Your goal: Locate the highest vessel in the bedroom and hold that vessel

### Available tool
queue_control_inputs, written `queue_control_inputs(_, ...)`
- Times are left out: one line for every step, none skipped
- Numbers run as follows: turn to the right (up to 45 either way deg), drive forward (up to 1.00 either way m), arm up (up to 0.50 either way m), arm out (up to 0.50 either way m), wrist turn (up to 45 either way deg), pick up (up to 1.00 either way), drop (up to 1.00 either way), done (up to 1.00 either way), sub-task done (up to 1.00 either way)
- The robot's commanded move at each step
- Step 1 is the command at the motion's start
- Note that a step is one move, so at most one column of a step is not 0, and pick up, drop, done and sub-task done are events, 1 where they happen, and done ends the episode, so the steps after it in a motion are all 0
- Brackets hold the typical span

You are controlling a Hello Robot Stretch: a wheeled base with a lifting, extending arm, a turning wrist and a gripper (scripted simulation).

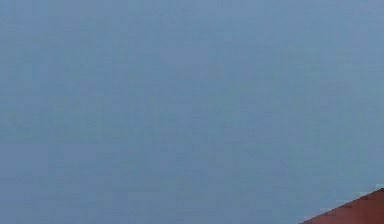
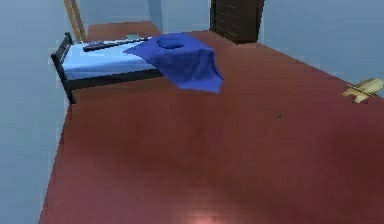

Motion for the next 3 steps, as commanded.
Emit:
queue_control_inputs(-45.0, 0.0, 0.0, 0.0, 0.0, 0.0, 0.0, 0.0, 0.0)
queue_control_inputs(-45.0, 0.0, 0.0, 0.0, 0.0, 0.0, 0.0, 0.0, 0.0)
queue_control_inputs(-45.0, 0.0, 0.0, 0.0, 0.0, 0.0, 0.0, 0.0, 0.0)
